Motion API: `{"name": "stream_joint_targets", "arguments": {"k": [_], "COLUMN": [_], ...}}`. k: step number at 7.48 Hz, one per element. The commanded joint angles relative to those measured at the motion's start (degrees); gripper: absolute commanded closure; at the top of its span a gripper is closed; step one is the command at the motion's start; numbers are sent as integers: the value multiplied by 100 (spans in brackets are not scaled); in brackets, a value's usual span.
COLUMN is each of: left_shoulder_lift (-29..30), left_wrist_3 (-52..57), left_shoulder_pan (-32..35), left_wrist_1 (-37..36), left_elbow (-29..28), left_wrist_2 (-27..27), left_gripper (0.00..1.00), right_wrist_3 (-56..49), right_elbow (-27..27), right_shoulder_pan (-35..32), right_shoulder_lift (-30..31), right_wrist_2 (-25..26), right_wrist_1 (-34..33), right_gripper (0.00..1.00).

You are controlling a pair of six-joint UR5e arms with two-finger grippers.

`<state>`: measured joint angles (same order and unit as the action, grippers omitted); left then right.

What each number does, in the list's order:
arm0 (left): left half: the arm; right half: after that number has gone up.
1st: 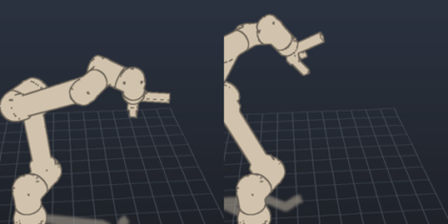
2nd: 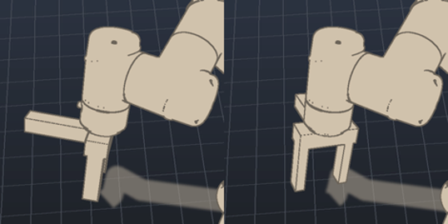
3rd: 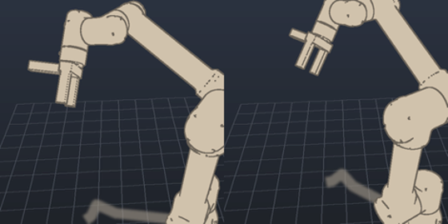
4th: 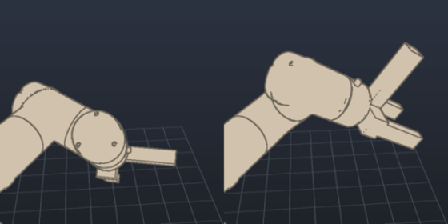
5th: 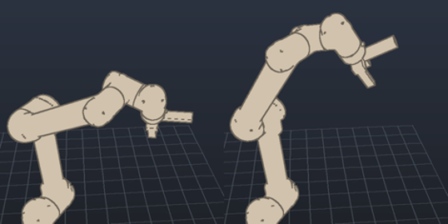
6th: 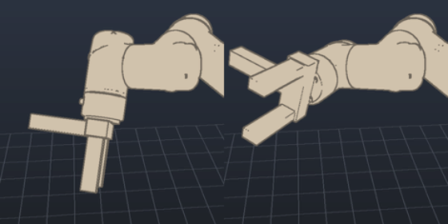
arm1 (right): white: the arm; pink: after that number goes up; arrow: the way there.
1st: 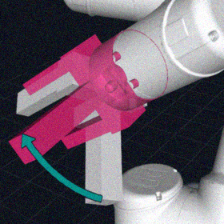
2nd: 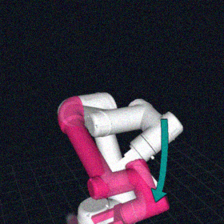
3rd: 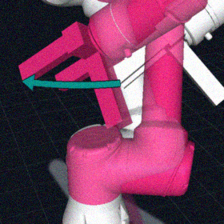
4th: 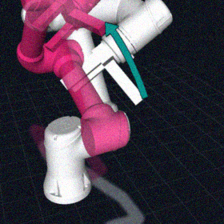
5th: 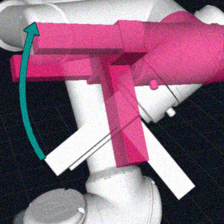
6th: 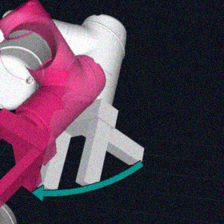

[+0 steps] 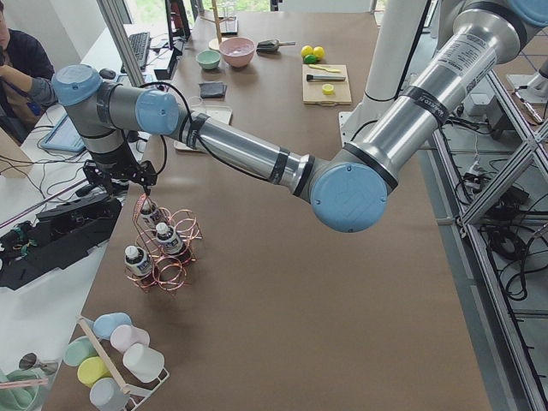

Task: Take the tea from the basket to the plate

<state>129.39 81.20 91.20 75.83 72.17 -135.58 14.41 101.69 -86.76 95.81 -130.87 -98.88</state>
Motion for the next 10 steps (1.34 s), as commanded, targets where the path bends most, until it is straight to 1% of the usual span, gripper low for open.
{"name": "stream_joint_targets", "arguments": {"k": [1, 2, 4, 6, 7, 8, 10], "left_shoulder_lift": [16, 42, 16, -36, -45, -28, -45], "left_wrist_3": [132, 202, 212, 255, 256, 343, 344], "left_shoulder_pan": [-207, -251, -269, -313, -313, -313, -322], "left_wrist_1": [282, 353, 397, 563, 634, 722, 767], "left_elbow": [-264, -412, -423, -475, -493, -641, -651], "left_wrist_2": [6, -3, -3, 6, 14, 14, 23], "left_gripper": [6, 6, 9, 16, 17, 18, 23], "right_wrist_3": [0, 0, 0, 0, 0, 0, 0], "right_elbow": [0, -8, -9, -9, -9, -9, -9], "right_shoulder_pan": [1, 1, 1, 1, 1, 1, 1], "right_shoulder_lift": [-1, 8, -1, -1, -1, 8, -1], "right_wrist_2": [0, 0, 0, 0, 0, 0, 0], "right_wrist_1": [0, 0, 0, 0, 0, 0, 0], "right_gripper": [0, 0, 0, 0, 0, 0, 0]}}
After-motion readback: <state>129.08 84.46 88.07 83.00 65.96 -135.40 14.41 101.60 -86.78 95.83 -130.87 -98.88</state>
